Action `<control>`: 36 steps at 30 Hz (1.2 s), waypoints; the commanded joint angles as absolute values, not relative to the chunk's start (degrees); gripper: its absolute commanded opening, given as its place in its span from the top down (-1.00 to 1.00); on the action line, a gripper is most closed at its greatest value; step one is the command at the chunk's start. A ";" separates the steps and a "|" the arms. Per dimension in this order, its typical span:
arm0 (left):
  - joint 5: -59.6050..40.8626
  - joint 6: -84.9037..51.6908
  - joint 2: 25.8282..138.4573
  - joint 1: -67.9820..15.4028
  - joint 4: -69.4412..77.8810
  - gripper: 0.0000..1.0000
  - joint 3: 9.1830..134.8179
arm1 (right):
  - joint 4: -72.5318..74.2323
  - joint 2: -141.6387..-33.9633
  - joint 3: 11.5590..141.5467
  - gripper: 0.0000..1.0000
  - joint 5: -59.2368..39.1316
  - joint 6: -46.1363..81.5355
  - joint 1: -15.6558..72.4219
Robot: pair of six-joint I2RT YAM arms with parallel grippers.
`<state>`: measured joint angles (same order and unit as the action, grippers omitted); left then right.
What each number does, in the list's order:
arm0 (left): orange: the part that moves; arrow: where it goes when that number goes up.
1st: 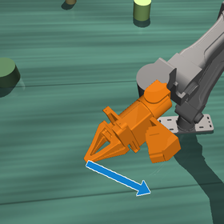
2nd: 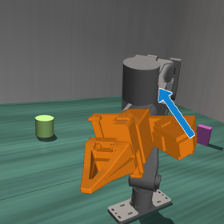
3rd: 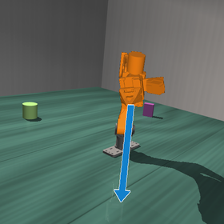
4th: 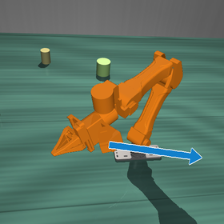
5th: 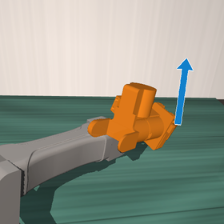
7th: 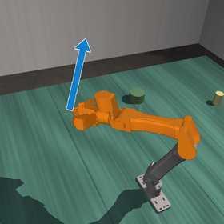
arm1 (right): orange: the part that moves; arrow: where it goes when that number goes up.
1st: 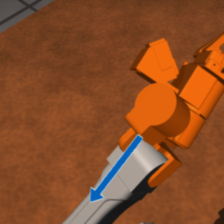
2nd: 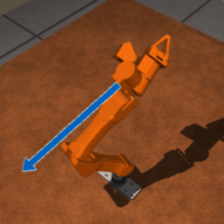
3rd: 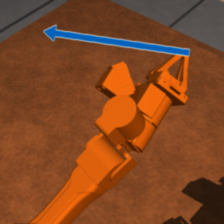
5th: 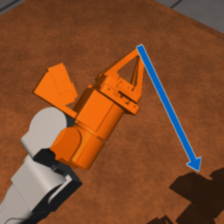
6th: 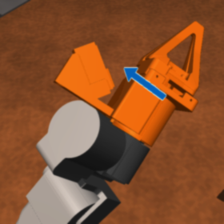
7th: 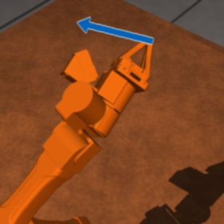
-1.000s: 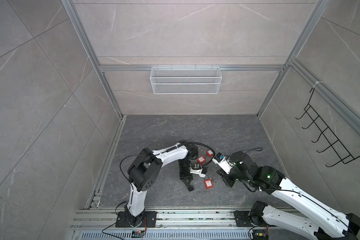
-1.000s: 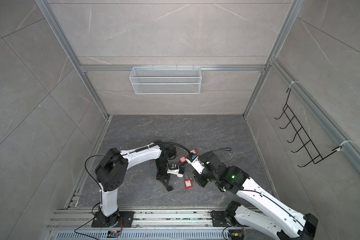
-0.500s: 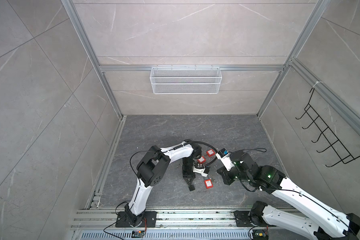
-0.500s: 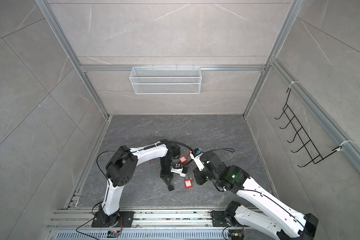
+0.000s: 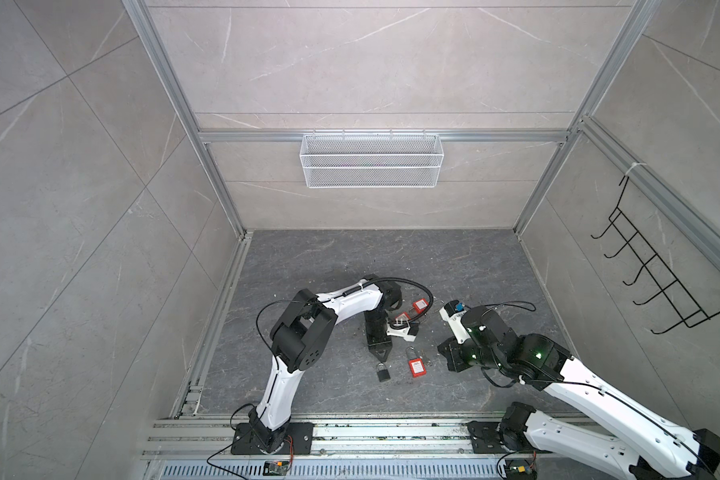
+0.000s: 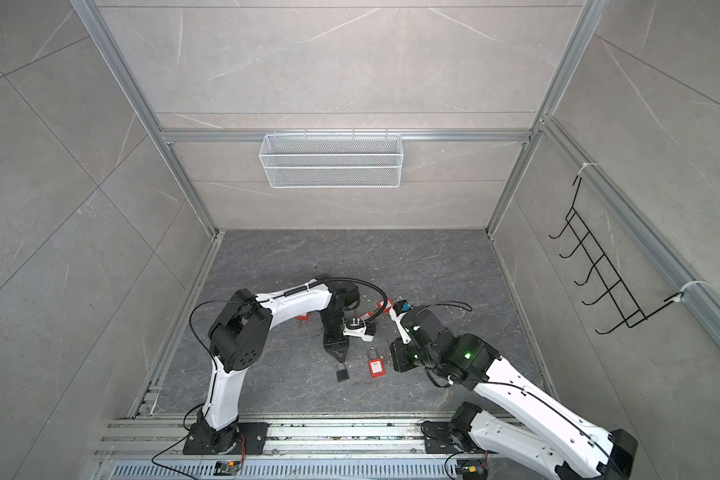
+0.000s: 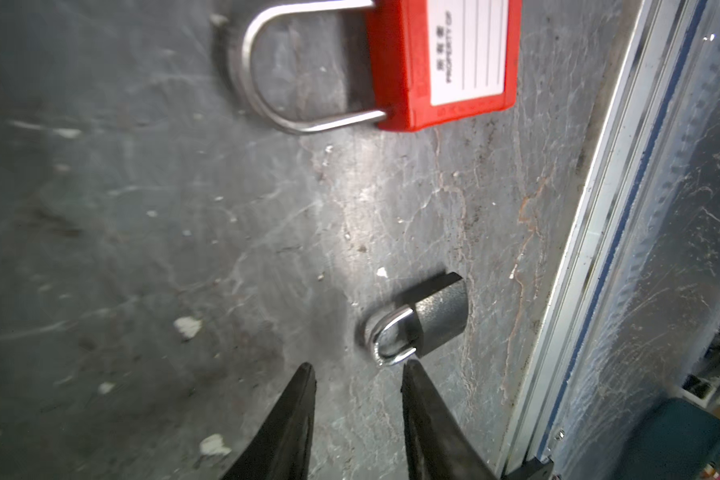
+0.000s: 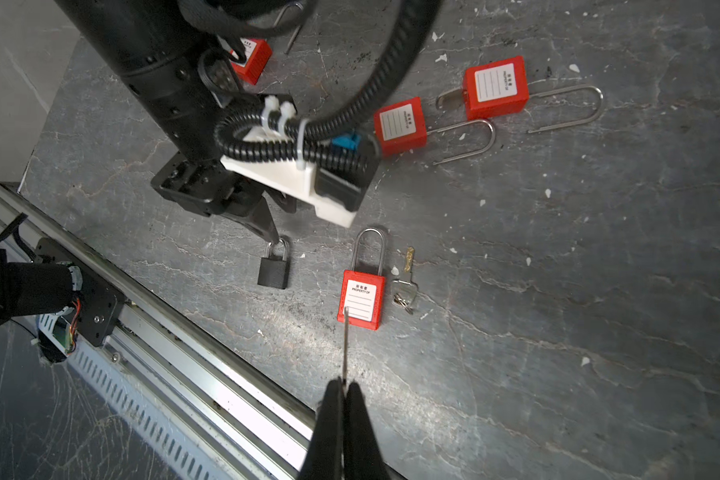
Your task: Lock with the key
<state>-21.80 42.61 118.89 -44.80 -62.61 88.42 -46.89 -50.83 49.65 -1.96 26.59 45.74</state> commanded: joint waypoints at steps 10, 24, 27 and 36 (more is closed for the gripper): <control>-29.37 20.52 81.03 -28.65 -28.23 0.22 58.51 | -40.11 -67.43 49.81 1.00 -5.88 40.03 54.13; -16.78 -1.65 46.63 -25.93 -10.99 0.11 32.73 | -31.99 -93.35 56.66 1.00 -12.44 37.01 55.68; -15.49 -3.48 43.28 -25.88 -11.86 0.04 30.51 | -32.49 -95.50 57.91 1.00 -11.93 37.00 55.42; -15.47 -4.63 43.93 -25.92 -14.48 0.03 31.68 | -34.26 -98.21 60.12 0.94 -11.74 36.58 55.13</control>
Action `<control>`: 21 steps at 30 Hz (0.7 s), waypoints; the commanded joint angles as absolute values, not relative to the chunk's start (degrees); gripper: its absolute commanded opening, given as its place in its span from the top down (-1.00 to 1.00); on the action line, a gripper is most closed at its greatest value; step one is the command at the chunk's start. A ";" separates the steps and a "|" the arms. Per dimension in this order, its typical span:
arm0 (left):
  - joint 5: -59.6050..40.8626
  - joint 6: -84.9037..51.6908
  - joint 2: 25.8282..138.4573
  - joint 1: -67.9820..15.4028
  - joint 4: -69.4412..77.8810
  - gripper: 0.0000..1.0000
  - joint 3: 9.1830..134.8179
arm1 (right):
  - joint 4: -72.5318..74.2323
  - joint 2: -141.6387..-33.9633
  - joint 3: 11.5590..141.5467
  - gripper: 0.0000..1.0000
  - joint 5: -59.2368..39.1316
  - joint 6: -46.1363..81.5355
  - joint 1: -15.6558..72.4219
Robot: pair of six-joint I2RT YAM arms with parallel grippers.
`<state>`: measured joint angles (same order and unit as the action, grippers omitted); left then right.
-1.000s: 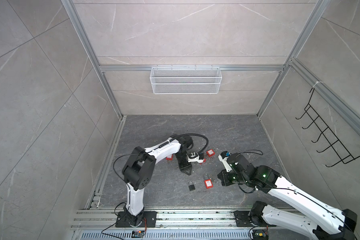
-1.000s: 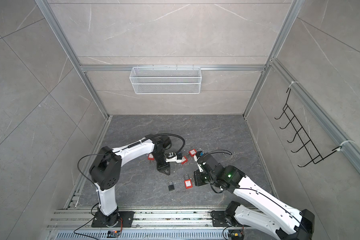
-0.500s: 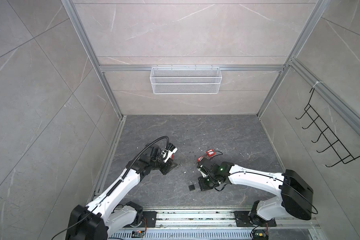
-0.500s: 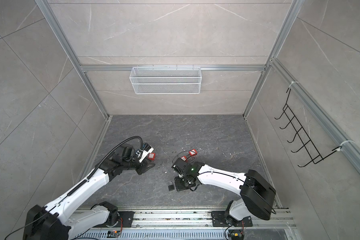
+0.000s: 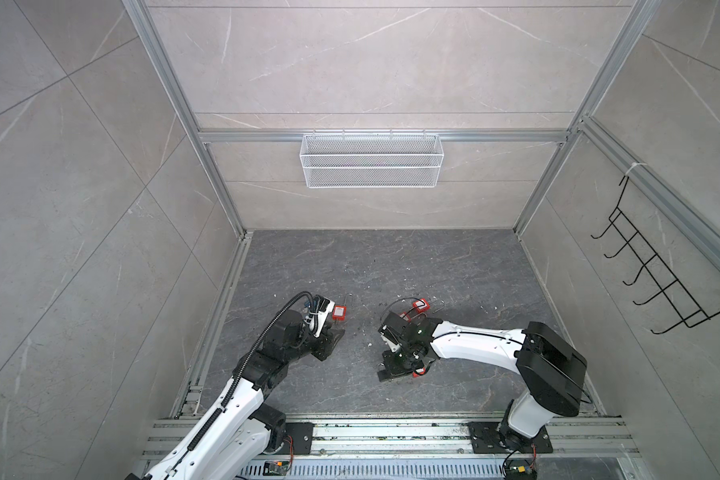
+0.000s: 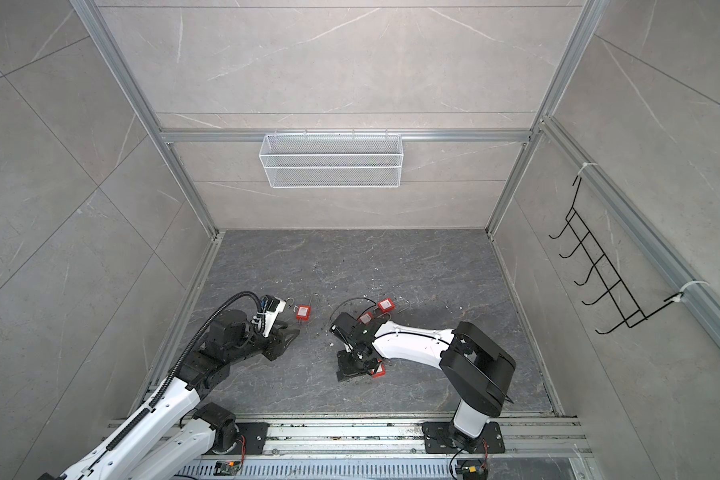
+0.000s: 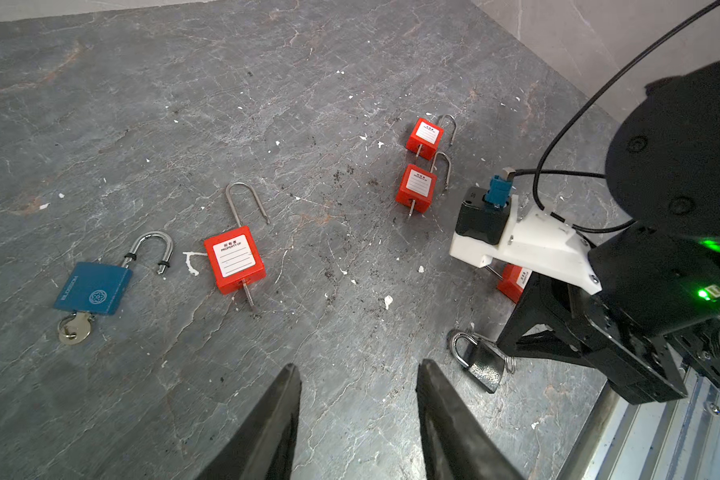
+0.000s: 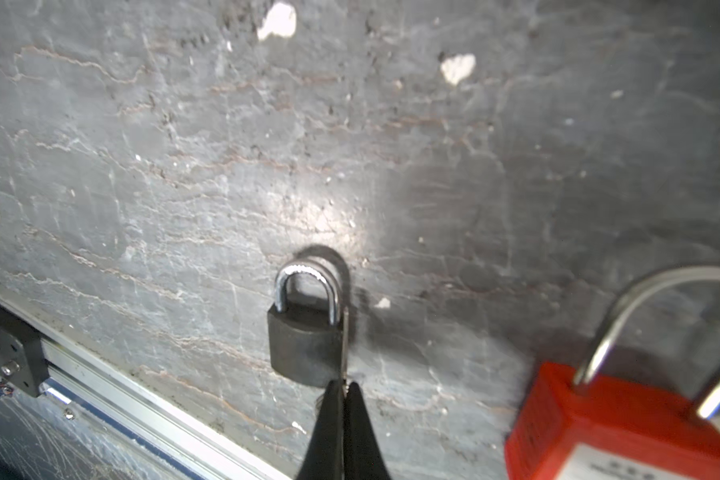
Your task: Lock with the key
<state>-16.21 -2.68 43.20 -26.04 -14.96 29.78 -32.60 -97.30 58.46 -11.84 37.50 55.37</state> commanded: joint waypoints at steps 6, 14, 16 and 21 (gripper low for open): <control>-16.45 -4.92 47.77 -25.93 -18.13 -0.01 34.97 | -36.22 -97.10 60.71 0.69 -9.60 37.35 55.11; -20.67 -5.88 48.52 -25.92 -18.34 -0.06 36.25 | -39.75 -92.30 62.86 0.30 -4.24 37.24 55.22; -19.69 -6.33 48.60 -25.92 -18.64 -0.05 36.56 | -41.99 -90.29 63.59 0.21 0.05 38.33 55.19; -18.41 -5.28 49.48 -25.93 -18.36 -0.05 37.61 | -46.94 -86.23 66.40 -0.25 13.03 41.90 55.02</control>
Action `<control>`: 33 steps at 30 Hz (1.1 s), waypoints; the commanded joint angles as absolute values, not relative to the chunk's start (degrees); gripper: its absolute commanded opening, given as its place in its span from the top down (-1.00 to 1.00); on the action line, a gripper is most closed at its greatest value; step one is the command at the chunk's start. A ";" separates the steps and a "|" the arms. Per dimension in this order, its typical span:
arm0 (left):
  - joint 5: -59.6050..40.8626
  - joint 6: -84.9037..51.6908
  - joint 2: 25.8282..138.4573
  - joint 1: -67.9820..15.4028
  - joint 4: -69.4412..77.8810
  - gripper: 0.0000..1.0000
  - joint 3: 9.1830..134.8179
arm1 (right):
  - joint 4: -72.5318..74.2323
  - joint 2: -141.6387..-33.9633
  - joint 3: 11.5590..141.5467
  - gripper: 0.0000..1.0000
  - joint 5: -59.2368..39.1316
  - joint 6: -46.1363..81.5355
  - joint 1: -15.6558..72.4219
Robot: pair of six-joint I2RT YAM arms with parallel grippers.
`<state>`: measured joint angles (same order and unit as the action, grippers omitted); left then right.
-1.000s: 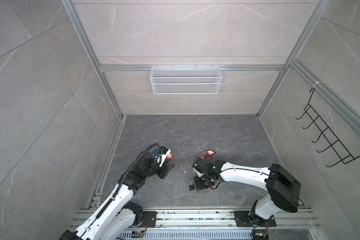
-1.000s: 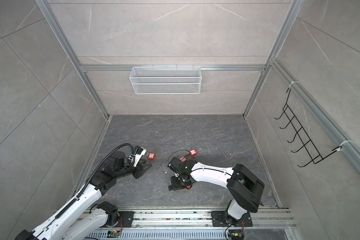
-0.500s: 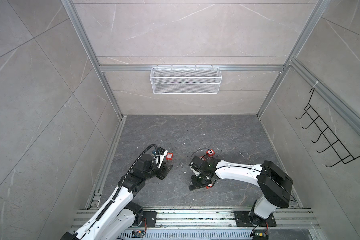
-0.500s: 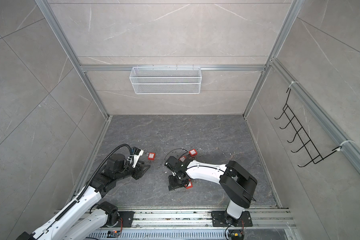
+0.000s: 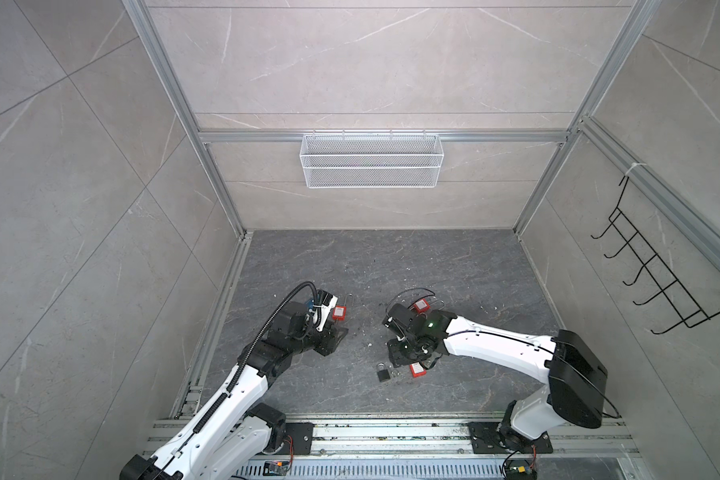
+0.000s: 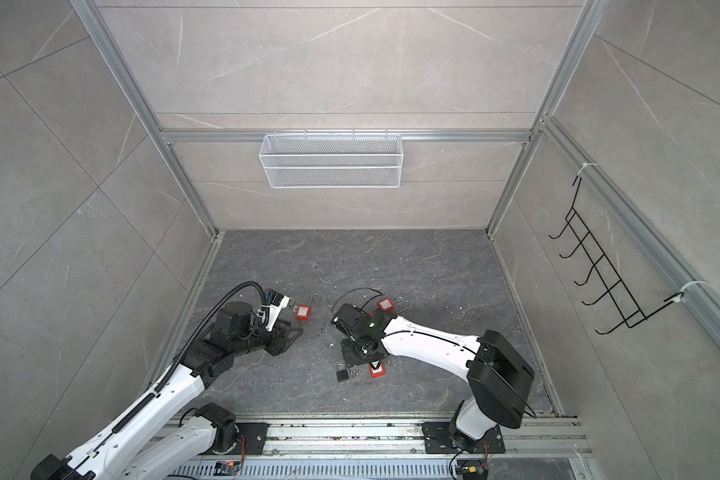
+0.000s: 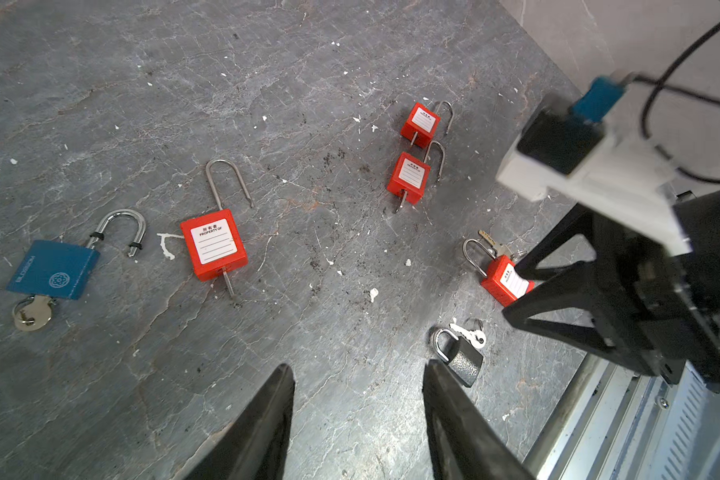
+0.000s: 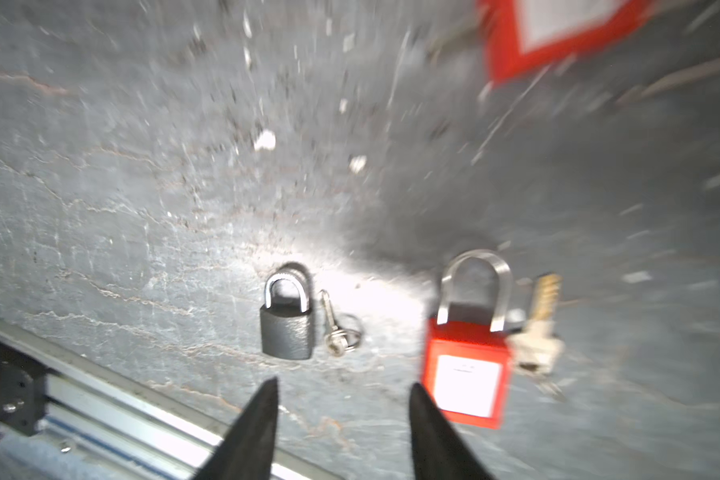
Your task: Lock with the key
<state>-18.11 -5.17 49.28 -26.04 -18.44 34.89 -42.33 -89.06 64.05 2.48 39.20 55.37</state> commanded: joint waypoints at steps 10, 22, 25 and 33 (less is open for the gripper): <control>-15.72 -5.86 49.91 -25.98 -9.61 -0.04 37.20 | -42.44 -85.74 67.90 -0.77 20.81 56.83 45.58; -16.10 -4.77 54.80 -25.92 -4.56 -0.04 35.96 | -41.85 -100.59 76.52 -0.74 16.97 69.00 40.79; -16.22 -4.12 55.62 -25.97 -4.76 -0.04 35.86 | -41.64 -104.01 77.47 -0.73 14.74 72.38 40.44; -15.65 -2.64 54.42 -25.98 -5.01 -0.04 34.36 | -39.45 -110.48 79.23 -0.65 12.13 74.92 40.17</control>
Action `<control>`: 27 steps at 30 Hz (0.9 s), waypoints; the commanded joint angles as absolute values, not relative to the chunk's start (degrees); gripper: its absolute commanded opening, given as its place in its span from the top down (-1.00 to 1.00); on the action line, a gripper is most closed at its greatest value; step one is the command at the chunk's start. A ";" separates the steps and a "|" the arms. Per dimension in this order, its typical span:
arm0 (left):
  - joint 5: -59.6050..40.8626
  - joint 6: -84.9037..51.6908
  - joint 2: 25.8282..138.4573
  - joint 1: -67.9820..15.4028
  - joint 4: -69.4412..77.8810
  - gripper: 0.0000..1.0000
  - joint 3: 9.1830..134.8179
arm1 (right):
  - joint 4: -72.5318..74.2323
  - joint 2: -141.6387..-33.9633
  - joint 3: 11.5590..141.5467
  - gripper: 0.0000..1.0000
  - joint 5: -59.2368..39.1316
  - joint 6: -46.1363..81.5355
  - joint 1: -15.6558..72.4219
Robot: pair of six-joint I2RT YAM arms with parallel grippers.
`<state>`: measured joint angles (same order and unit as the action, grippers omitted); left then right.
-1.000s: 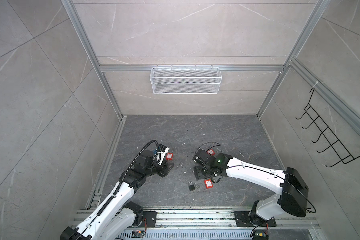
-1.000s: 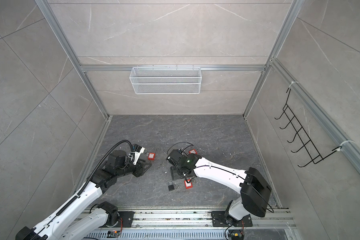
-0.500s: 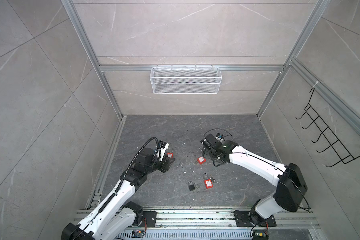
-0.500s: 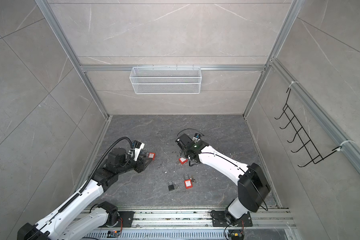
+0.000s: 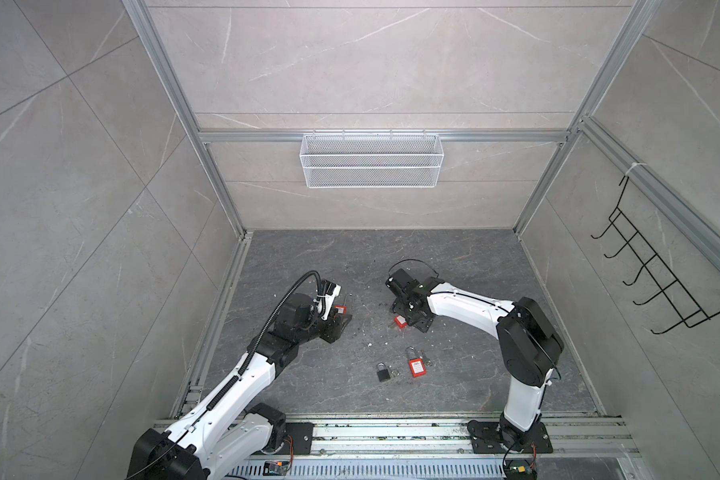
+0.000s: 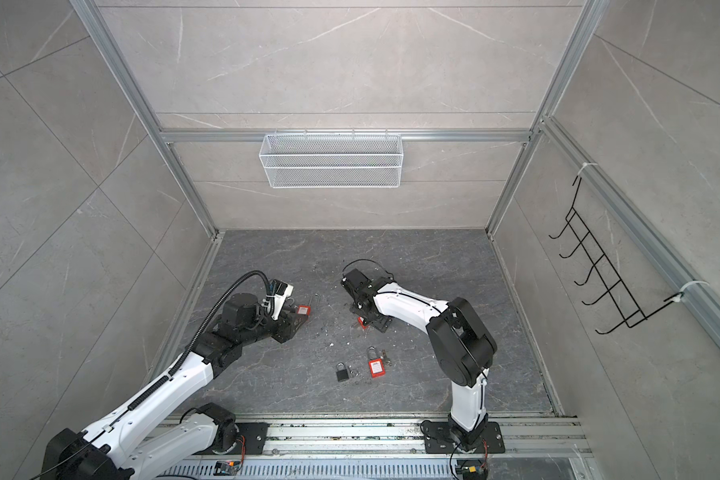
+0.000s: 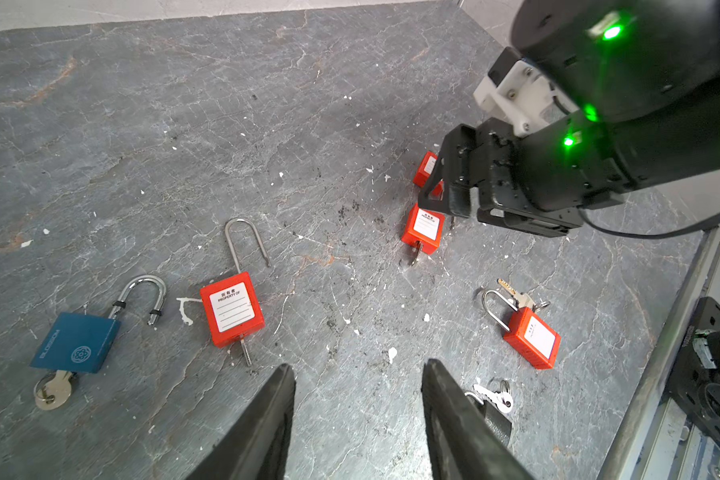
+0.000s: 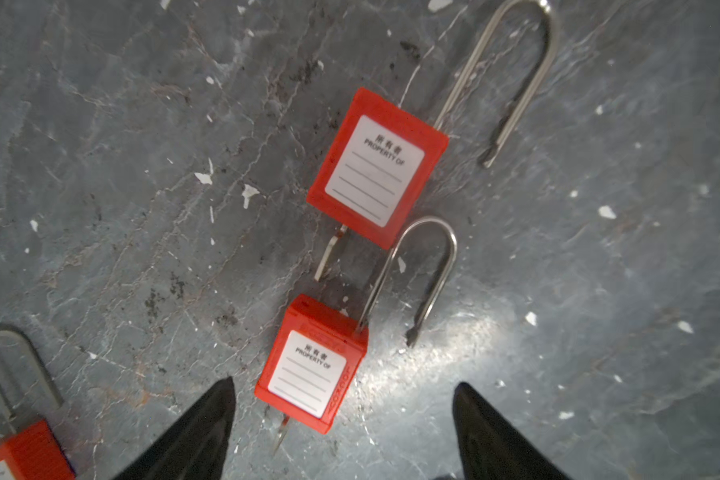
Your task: Lock with the key
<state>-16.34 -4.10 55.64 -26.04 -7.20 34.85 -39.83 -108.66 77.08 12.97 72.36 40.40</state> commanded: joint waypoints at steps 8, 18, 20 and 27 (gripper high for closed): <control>-14.68 -1.51 52.84 -25.93 -5.89 -0.04 33.54 | -39.26 -113.84 79.63 -0.47 10.56 76.99 40.08; -14.24 -1.01 52.65 -26.00 -6.86 -0.04 33.84 | -39.63 -114.92 78.90 -0.29 9.89 77.70 40.12; -14.13 -0.98 52.66 -26.02 -6.86 -0.04 33.85 | -39.39 -114.70 78.27 -0.24 9.59 77.76 40.08; -14.08 -1.05 52.69 -25.94 -7.22 -0.04 33.93 | -39.19 -114.19 77.01 -0.13 9.40 78.18 40.08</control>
